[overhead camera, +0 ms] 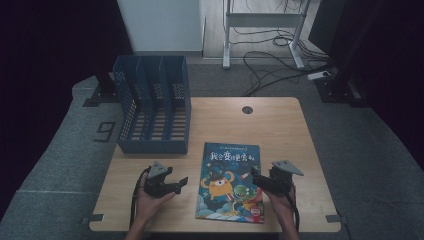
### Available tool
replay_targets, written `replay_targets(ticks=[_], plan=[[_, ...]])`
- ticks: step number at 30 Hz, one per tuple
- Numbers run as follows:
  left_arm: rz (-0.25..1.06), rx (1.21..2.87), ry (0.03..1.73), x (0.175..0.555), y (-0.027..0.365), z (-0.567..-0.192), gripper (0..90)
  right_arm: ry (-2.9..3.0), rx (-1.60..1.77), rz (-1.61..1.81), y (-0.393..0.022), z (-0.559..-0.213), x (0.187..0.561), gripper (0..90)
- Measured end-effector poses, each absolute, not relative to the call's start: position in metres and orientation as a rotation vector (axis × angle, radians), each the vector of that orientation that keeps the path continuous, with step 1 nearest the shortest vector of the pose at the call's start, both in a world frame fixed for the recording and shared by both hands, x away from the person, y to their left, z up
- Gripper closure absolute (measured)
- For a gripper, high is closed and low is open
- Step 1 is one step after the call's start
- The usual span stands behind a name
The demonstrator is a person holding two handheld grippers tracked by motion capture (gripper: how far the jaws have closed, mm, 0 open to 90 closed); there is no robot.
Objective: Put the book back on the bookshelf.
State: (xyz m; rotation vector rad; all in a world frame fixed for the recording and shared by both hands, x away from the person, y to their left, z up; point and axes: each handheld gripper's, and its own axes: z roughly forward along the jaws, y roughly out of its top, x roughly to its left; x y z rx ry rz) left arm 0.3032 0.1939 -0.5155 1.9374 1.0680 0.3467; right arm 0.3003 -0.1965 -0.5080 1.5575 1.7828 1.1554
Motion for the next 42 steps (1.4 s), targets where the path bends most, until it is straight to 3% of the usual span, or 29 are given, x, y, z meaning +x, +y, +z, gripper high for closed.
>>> replay_targets(ticks=[24,42], plan=[[0.325,1.977,1.029,0.297,0.179,-0.515,20.8,1.960,1.513,1.073,-0.156,-0.533,0.305,10.8],[0.309,1.994,1.008,0.293,0.163,-0.520,21.7,1.995,1.604,0.990,-0.165,-0.550,0.317,12.6]])
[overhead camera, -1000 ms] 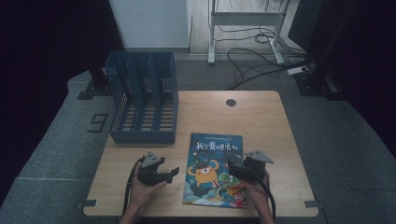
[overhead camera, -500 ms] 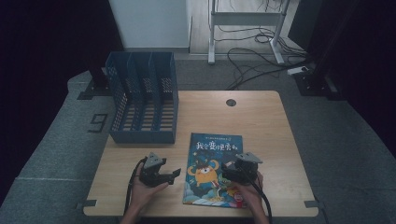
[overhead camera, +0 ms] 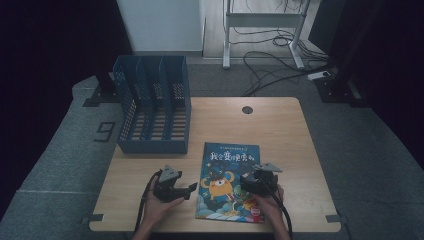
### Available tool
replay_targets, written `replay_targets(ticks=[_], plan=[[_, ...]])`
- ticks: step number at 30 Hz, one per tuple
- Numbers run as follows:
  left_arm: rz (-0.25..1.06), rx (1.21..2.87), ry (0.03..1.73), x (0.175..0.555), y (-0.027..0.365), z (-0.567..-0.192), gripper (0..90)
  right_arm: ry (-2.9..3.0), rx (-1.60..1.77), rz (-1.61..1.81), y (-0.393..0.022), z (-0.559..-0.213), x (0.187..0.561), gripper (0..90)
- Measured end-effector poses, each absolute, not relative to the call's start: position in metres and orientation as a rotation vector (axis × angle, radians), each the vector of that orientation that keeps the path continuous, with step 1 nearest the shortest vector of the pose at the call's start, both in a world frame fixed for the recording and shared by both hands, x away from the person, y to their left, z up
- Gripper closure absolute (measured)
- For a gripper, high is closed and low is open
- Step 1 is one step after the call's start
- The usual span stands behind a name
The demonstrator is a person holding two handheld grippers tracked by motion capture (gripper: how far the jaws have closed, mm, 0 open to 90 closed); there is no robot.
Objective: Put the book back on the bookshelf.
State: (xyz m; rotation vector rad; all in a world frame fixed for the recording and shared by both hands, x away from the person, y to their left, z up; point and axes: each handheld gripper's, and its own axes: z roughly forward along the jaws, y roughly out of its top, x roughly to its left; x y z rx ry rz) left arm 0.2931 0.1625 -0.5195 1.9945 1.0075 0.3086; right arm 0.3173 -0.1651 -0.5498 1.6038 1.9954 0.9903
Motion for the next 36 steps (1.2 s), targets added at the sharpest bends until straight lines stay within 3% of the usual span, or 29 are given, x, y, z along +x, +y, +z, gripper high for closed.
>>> replay_targets(ticks=[6,14,24,36], plan=[[0.317,2.039,0.987,0.297,0.144,-0.523,20.9,2.010,1.593,0.995,-0.167,-0.550,0.320,12.7],[0.223,2.025,1.034,0.321,0.123,-0.536,21.5,2.010,1.581,1.010,-0.172,-0.549,0.323,18.2],[0.243,2.127,0.986,0.315,0.103,-0.547,19.0,1.976,1.607,1.012,-0.174,-0.548,0.319,27.2],[0.225,2.134,1.007,0.309,0.103,-0.545,19.9,1.968,1.626,0.985,-0.173,-0.545,0.315,31.7]])
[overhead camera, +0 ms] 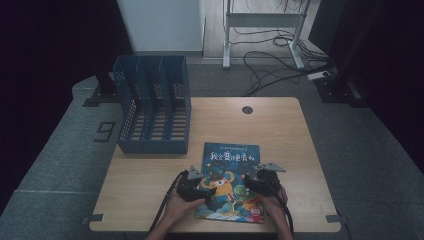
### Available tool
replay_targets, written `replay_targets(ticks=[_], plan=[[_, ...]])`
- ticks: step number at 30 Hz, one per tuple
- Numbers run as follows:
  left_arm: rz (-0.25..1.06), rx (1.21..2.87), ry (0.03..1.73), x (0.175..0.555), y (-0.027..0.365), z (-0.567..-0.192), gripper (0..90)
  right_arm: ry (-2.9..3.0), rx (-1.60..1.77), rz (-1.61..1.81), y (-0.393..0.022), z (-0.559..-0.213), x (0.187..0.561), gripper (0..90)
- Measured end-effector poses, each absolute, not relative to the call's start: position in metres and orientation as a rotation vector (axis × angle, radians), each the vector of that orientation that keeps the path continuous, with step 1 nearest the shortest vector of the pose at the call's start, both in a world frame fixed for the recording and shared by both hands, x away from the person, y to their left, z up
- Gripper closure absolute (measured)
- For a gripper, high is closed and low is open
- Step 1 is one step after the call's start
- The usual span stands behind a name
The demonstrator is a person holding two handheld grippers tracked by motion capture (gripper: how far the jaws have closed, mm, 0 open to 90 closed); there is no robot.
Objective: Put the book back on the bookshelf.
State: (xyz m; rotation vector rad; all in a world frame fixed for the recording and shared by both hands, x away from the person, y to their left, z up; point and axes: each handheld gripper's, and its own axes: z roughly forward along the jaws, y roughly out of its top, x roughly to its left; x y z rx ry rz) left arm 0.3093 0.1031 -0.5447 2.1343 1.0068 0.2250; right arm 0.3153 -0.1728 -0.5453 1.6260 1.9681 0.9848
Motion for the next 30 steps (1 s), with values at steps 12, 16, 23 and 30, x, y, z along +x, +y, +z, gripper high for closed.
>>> replay_targets(ticks=[12,16,23,30], plan=[[0.214,2.134,1.023,0.303,0.109,-0.543,22.5,2.001,1.606,0.963,-0.172,-0.541,0.309,37.8],[0.232,2.138,1.026,0.297,0.112,-0.543,22.5,2.018,1.602,0.972,-0.170,-0.541,0.306,39.3],[0.228,2.141,1.021,0.289,0.117,-0.543,21.8,2.035,1.581,0.982,-0.165,-0.541,0.296,39.4],[0.210,2.122,1.028,0.298,0.118,-0.544,19.0,2.051,1.611,1.063,-0.171,-0.541,0.309,31.3]])
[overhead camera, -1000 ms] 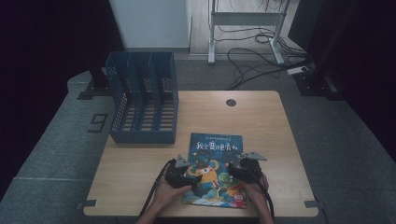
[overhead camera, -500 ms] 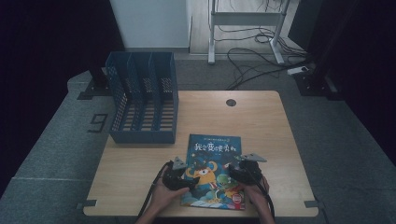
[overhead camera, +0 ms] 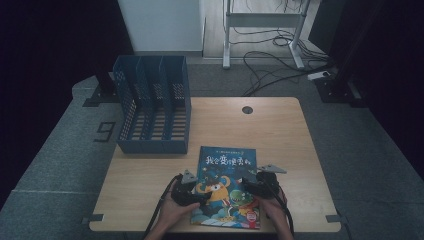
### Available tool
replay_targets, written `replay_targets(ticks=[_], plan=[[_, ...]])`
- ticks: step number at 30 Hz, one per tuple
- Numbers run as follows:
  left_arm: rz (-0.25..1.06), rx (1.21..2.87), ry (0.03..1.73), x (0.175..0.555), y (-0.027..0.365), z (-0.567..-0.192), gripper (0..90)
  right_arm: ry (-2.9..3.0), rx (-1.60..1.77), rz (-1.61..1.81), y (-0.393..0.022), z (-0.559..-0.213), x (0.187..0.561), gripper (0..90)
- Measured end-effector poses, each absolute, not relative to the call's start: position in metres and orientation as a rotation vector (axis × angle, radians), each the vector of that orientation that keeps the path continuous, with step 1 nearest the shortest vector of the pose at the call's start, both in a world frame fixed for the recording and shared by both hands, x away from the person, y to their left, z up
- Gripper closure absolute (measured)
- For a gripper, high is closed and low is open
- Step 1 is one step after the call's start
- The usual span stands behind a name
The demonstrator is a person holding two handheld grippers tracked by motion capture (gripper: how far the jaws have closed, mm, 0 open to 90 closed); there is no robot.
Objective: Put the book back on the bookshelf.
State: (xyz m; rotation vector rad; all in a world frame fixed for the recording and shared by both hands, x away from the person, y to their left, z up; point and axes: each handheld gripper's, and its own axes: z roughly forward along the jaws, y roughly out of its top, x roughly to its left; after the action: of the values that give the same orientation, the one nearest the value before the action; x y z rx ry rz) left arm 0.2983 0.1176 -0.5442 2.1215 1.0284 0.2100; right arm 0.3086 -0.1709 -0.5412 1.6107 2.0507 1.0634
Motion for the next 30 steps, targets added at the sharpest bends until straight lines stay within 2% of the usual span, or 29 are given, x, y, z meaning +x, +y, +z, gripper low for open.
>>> replay_targets(ticks=[4,16,30], plan=[[0.213,2.112,1.041,0.306,0.116,-0.544,18.5,2.053,1.603,1.040,-0.168,-0.544,0.318,26.7],[0.225,2.108,1.054,0.320,0.113,-0.545,17.5,2.039,1.610,1.052,-0.171,-0.544,0.344,26.1],[0.216,2.100,1.053,0.318,0.114,-0.545,18.0,2.024,1.632,1.074,-0.171,-0.547,0.344,26.3]])
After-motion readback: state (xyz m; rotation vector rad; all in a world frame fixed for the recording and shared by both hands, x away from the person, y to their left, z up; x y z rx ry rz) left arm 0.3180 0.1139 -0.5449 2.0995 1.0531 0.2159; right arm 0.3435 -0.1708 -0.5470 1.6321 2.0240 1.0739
